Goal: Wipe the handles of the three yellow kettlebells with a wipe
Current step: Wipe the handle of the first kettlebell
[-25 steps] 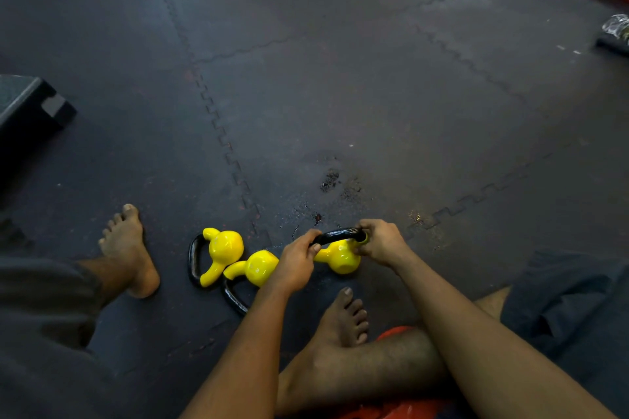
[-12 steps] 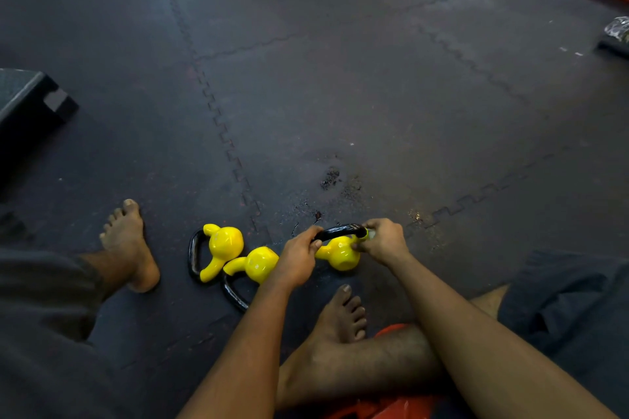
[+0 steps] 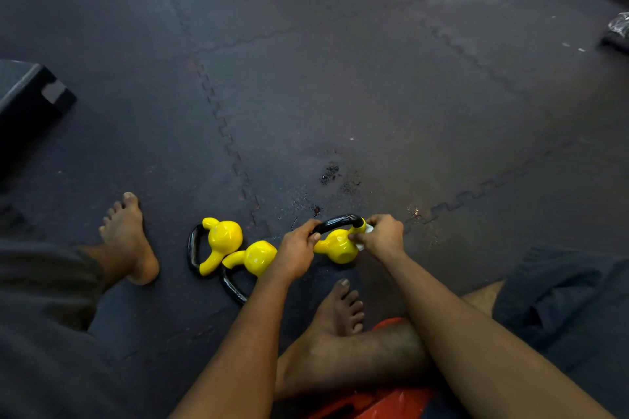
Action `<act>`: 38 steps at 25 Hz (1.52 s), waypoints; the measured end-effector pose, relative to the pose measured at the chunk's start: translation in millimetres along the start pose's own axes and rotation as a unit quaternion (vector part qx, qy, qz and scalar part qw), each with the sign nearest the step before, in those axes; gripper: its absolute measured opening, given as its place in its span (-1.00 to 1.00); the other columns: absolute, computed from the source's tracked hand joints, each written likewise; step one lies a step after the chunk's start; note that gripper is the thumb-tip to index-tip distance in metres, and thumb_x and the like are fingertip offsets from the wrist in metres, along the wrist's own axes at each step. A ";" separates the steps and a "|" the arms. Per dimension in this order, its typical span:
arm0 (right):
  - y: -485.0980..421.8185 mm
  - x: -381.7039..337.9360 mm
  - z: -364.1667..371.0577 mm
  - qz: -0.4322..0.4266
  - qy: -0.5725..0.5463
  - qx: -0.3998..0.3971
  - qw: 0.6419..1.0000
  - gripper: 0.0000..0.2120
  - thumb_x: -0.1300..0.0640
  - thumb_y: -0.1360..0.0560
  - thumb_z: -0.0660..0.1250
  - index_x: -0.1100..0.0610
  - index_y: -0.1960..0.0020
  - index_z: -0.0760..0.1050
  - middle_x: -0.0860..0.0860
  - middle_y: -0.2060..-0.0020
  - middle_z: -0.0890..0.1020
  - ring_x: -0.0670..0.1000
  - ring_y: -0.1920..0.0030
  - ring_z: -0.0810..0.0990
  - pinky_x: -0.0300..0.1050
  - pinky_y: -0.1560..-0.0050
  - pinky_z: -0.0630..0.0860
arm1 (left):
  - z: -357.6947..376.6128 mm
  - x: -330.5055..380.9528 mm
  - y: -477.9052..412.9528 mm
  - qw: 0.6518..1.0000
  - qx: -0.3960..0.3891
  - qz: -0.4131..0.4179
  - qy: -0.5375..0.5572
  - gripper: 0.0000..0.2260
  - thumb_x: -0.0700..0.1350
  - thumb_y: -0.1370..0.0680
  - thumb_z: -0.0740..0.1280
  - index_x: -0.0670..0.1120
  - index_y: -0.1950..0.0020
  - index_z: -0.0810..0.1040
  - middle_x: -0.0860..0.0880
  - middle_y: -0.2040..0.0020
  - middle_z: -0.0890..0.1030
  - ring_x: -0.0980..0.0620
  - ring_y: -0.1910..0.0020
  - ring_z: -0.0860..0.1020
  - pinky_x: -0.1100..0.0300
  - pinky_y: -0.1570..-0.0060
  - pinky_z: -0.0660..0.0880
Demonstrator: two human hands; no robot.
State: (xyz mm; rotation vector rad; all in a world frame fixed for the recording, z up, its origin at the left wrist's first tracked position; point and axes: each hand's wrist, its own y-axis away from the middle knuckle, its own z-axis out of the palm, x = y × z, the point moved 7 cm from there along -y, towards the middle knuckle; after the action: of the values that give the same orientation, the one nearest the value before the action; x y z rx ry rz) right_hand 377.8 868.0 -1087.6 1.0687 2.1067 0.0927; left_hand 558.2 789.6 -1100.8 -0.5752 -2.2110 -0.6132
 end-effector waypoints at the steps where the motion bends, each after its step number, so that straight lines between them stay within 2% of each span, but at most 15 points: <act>1: 0.4 -0.3 0.6 -0.004 -0.002 0.007 1.000 -0.71 0.08 -0.24 0.61 0.12 0.10 0.65 0.10 0.21 0.65 0.06 0.13 0.60 -0.15 0.18 0.47 | 0.1 -0.2 0.2 1.000 0.001 -0.002 0.000 -0.75 -0.16 -0.63 0.19 0.00 -0.29 0.46 -0.09 -0.04 0.60 -0.03 0.03 0.52 0.21 0.10 0.36; 5: 1.0 -15.4 9.6 -0.070 0.004 -0.029 0.997 -0.72 0.20 -0.33 0.53 0.07 -0.02 0.61 0.07 0.08 0.68 0.05 0.01 0.61 -0.24 0.08 0.42 | -1.0 -3.8 2.5 1.000 0.000 -0.016 0.003 -0.76 -0.16 -0.63 0.18 0.00 -0.29 0.46 -0.10 -0.03 0.60 -0.02 0.06 0.51 0.21 0.11 0.35; 7: -0.3 -11.7 7.8 -0.049 0.002 -0.028 0.998 -0.73 0.17 -0.32 0.55 0.09 -0.01 0.63 0.07 0.11 0.68 0.03 0.05 0.60 -0.23 0.10 0.42 | -0.7 -2.3 1.6 1.000 -0.001 -0.009 -0.002 -0.76 -0.15 -0.63 0.19 0.00 -0.29 0.46 -0.11 -0.04 0.60 -0.01 0.07 0.50 0.21 0.10 0.35; 9: -0.7 -2.8 2.7 -0.004 -0.007 -0.007 1.000 -0.75 0.12 -0.28 0.59 0.12 0.07 0.65 0.08 0.21 0.65 0.00 0.18 0.57 -0.21 0.20 0.42 | -0.1 0.2 0.1 1.000 0.000 -0.003 -0.003 -0.76 -0.15 -0.63 0.19 0.00 -0.29 0.46 -0.10 -0.03 0.60 -0.01 0.07 0.50 0.21 0.11 0.35; 11: 1.4 -1.3 -0.5 0.006 -0.012 0.026 1.000 -0.75 0.12 -0.25 0.61 0.13 0.15 0.61 0.08 0.26 0.64 0.01 0.22 0.57 -0.18 0.25 0.43 | 0.0 1.6 -0.2 1.000 0.001 -0.002 0.000 -0.76 -0.15 -0.63 0.19 -0.01 -0.29 0.47 -0.10 -0.01 0.60 0.00 0.10 0.49 0.21 0.13 0.34; 15: 2.0 -13.6 5.4 -0.055 -0.034 0.018 0.998 -0.76 0.24 -0.32 0.50 0.09 0.03 0.61 0.06 0.16 0.67 0.02 0.11 0.60 -0.23 0.18 0.42 | -0.1 -1.7 0.4 1.000 0.006 -0.015 0.006 -0.77 -0.15 -0.63 0.20 -0.01 -0.27 0.47 -0.12 0.00 0.60 -0.01 0.13 0.48 0.20 0.14 0.35; 17: -0.4 -9.9 7.0 -0.041 -0.018 0.002 0.999 -0.75 0.18 -0.35 0.51 0.11 -0.02 0.63 0.09 0.11 0.68 0.05 0.04 0.62 -0.18 0.10 0.46 | 0.0 -0.9 0.4 1.000 0.006 -0.012 0.003 -0.77 -0.15 -0.63 0.20 -0.02 -0.27 0.47 -0.13 0.01 0.60 -0.01 0.13 0.48 0.20 0.14 0.35; 20: -0.5 -3.1 1.7 -0.003 -0.006 0.031 0.999 -0.77 0.09 -0.32 0.56 0.14 0.09 0.64 0.11 0.18 0.68 0.06 0.12 0.63 -0.13 0.15 0.50 | -0.8 1.4 0.0 1.000 0.007 -0.011 0.005 -0.76 -0.15 -0.63 0.20 -0.03 -0.28 0.48 -0.11 0.03 0.59 -0.01 0.12 0.48 0.20 0.14 0.35; 22: 2.9 -6.0 -2.9 -0.005 -0.028 0.069 0.997 -0.82 0.15 -0.31 0.54 0.13 0.12 0.63 0.11 0.20 0.69 0.06 0.14 0.65 -0.11 0.16 0.54 | -0.5 1.7 0.8 1.000 0.008 -0.016 0.006 -0.77 -0.15 -0.63 0.20 -0.04 -0.27 0.48 -0.10 0.07 0.57 -0.01 0.15 0.47 0.20 0.15 0.34; 24: 3.6 -9.6 -0.6 -0.029 -0.054 0.072 0.996 -0.79 0.25 -0.33 0.46 0.12 0.04 0.64 0.11 0.15 0.70 0.07 0.10 0.66 -0.10 0.08 0.57 | -1.2 -0.5 1.3 0.999 0.015 -0.028 0.016 -0.79 -0.15 -0.62 0.20 -0.04 -0.25 0.49 -0.08 0.13 0.56 -0.02 0.18 0.47 0.20 0.20 0.34; 27: 3.4 -10.3 11.2 -0.049 -0.026 0.024 0.998 -0.68 0.31 -0.38 0.38 0.16 -0.12 0.63 0.13 0.01 0.70 0.09 -0.02 0.65 -0.12 -0.02 0.55 | -3.0 -4.0 3.3 0.999 0.026 -0.036 0.017 -0.81 -0.14 -0.63 0.20 -0.05 -0.21 0.49 -0.11 0.16 0.57 -0.05 0.21 0.49 0.19 0.24 0.34; 30: 4.3 -13.7 7.9 -0.061 -0.060 0.053 0.995 -0.65 0.35 -0.41 0.31 0.16 -0.16 0.63 0.13 -0.01 0.70 0.10 -0.06 0.66 -0.08 -0.07 0.57 | -4.8 -2.9 4.7 0.999 0.031 -0.031 0.013 -0.82 -0.15 -0.62 0.20 -0.06 -0.20 0.50 -0.12 0.16 0.58 -0.05 0.21 0.50 0.18 0.23 0.35; 34: 4.7 -12.0 14.9 -0.061 -0.025 0.027 0.997 -0.68 0.34 -0.41 0.29 0.16 -0.12 0.63 0.17 0.03 0.69 0.16 -0.06 0.64 -0.09 0.02 0.53 | -4.9 -0.2 5.1 0.999 0.032 -0.034 0.006 -0.83 -0.12 -0.63 0.20 -0.05 -0.19 0.50 -0.11 0.16 0.60 -0.06 0.19 0.53 0.11 0.21 0.43; 38: 6.8 -13.6 11.3 -0.062 -0.028 0.052 0.996 -0.58 0.32 -0.47 0.25 0.07 -0.28 0.56 0.19 -0.04 0.67 0.16 -0.06 0.64 -0.06 0.00 0.55 | -5.1 2.9 5.5 0.999 0.034 -0.036 0.001 -0.84 -0.11 -0.63 0.20 -0.05 -0.17 0.50 -0.07 0.18 0.56 -0.01 0.23 0.50 0.19 0.25 0.35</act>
State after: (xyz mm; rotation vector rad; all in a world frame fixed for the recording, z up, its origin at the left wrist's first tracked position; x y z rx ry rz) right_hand 394.7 859.7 -1085.0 0.9856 2.1414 -0.1066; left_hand 562.4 791.5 -1094.2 -0.4614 -2.2498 -0.5717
